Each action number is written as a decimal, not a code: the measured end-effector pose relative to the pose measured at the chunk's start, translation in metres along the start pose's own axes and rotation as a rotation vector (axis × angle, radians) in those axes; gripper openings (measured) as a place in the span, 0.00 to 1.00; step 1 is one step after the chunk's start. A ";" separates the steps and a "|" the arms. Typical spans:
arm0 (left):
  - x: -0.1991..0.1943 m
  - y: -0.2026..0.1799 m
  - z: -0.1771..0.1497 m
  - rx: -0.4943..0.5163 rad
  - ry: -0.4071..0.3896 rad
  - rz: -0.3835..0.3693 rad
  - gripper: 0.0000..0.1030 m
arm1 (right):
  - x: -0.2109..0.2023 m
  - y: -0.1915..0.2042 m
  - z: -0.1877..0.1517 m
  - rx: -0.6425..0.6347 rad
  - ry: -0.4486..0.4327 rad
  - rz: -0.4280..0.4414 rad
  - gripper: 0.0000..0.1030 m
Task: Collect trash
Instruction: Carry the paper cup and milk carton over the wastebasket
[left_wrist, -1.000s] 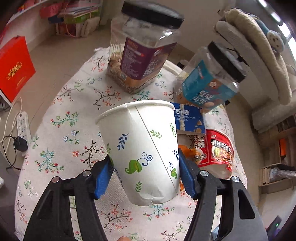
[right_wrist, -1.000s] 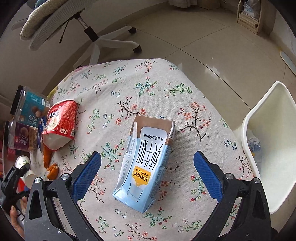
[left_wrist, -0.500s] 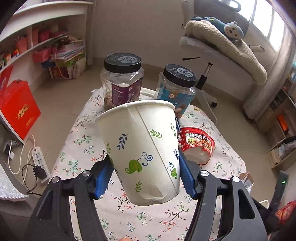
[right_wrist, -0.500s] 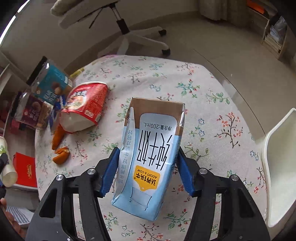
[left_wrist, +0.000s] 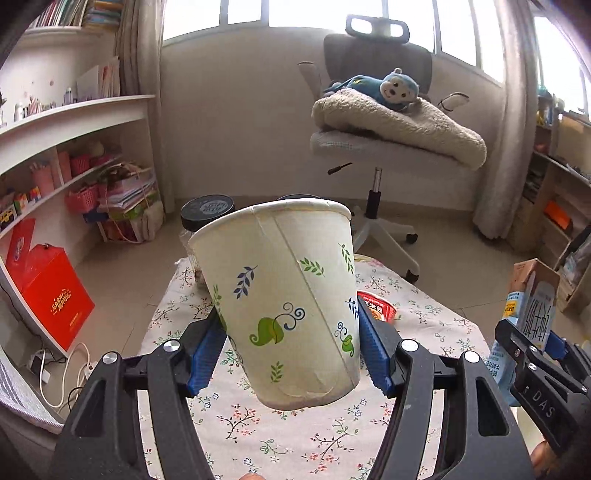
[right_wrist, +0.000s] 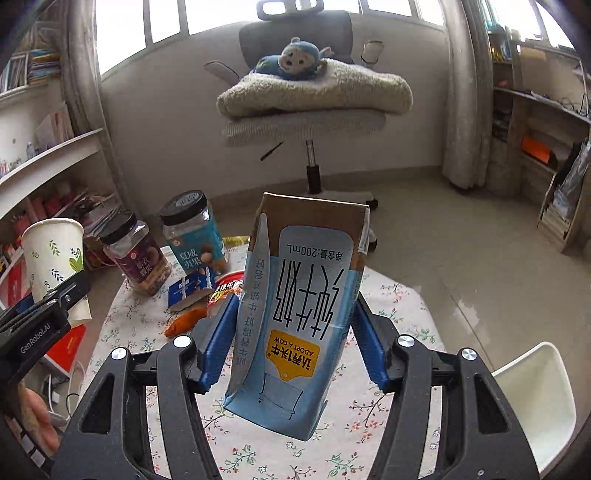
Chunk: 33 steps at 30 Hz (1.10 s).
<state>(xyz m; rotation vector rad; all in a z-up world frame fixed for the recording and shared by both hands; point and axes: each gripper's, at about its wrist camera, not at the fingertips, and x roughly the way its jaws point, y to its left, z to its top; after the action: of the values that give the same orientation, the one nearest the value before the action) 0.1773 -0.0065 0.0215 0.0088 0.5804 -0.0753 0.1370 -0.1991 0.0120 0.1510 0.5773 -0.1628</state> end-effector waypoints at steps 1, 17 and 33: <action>-0.002 -0.003 0.000 0.008 -0.008 0.002 0.63 | -0.004 -0.001 0.000 -0.008 -0.015 -0.006 0.56; -0.021 -0.061 -0.012 0.103 -0.050 -0.072 0.64 | -0.036 -0.040 -0.001 0.012 -0.069 -0.080 0.56; -0.038 -0.132 -0.018 0.180 -0.056 -0.182 0.64 | -0.068 -0.108 -0.005 0.070 -0.088 -0.196 0.56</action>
<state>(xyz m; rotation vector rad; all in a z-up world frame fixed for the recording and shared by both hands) 0.1260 -0.1349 0.0285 0.1282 0.5163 -0.3032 0.0573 -0.2959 0.0355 0.1538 0.4984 -0.3781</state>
